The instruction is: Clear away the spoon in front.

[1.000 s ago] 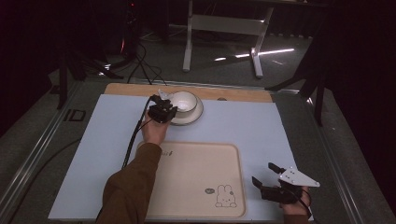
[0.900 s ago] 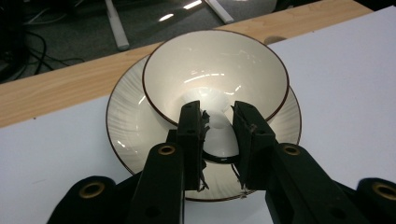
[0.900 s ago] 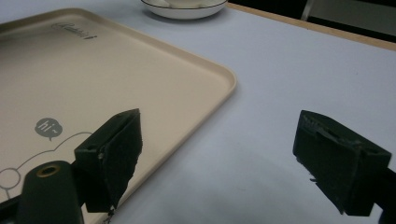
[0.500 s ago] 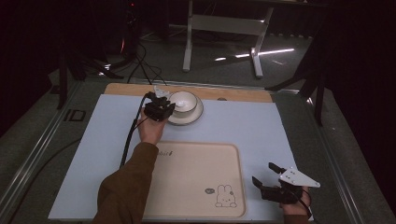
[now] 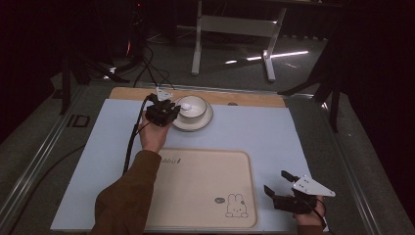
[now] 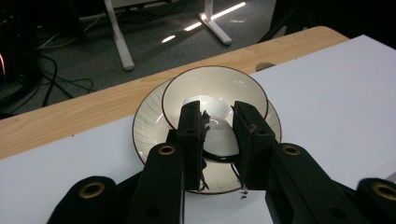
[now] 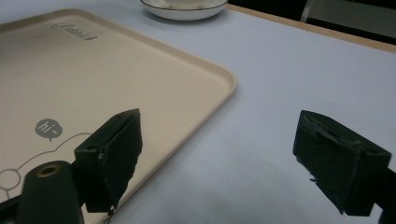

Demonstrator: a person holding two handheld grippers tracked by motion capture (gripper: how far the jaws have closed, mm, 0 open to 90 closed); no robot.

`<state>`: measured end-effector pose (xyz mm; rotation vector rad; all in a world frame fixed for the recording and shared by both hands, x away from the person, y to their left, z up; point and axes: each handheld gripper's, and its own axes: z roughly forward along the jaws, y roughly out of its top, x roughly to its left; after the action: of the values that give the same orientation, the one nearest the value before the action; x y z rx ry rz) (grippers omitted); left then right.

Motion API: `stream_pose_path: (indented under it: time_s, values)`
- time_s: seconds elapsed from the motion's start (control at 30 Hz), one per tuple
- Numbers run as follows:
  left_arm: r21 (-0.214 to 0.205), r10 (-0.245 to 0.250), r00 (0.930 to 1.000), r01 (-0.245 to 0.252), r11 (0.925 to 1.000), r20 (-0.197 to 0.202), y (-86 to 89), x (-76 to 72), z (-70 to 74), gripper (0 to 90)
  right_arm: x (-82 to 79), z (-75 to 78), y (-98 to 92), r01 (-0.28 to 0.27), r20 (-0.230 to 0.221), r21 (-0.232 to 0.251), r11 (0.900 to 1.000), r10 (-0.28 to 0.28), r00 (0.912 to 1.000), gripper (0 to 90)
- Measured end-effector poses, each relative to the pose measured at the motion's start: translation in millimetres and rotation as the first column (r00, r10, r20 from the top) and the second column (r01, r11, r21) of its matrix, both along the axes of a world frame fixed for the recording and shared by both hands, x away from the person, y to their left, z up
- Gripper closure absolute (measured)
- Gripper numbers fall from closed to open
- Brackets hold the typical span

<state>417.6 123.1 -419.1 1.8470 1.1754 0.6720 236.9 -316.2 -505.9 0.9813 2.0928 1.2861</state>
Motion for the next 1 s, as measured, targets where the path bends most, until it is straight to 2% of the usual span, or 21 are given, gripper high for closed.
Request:
stream_pose_path:
  time_s: [0.6, 0.73, 0.87, 1.0]
  values:
    - [0.007, 0.007, 0.9984, -0.008, 0.9999, 0.055, 15.5, -26.3, 22.7, 74.0, -0.2, 0.1, 0.4, 0.001, 0.002, -0.001, 1.0, -0.001, 1.0, 15.3]
    - [0.021, 0.0, 0.9973, -0.002, 0.9998, 0.073, 17.3, -34.4, 27.8, 74.0, -0.1, 0.0, 0.6, 0.001, 0.002, -0.003, 1.0, -0.001, 1.0, 15.3]
    - [0.055, -0.002, 0.9955, -0.003, 0.9985, 0.094, 18.4, -42.5, 31.1, 74.0, 0.1, -0.1, 0.8, 0.001, 0.002, -0.001, 1.0, -0.001, 1.0, 15.3]
    - [0.057, -0.005, 0.9947, 0.0, 0.9983, 0.103, 21.8, -49.5, 33.5, 74.0, 0.3, -0.2, 1.6, 0.001, 0.001, -0.001, 1.0, -0.001, 1.0, 15.4]
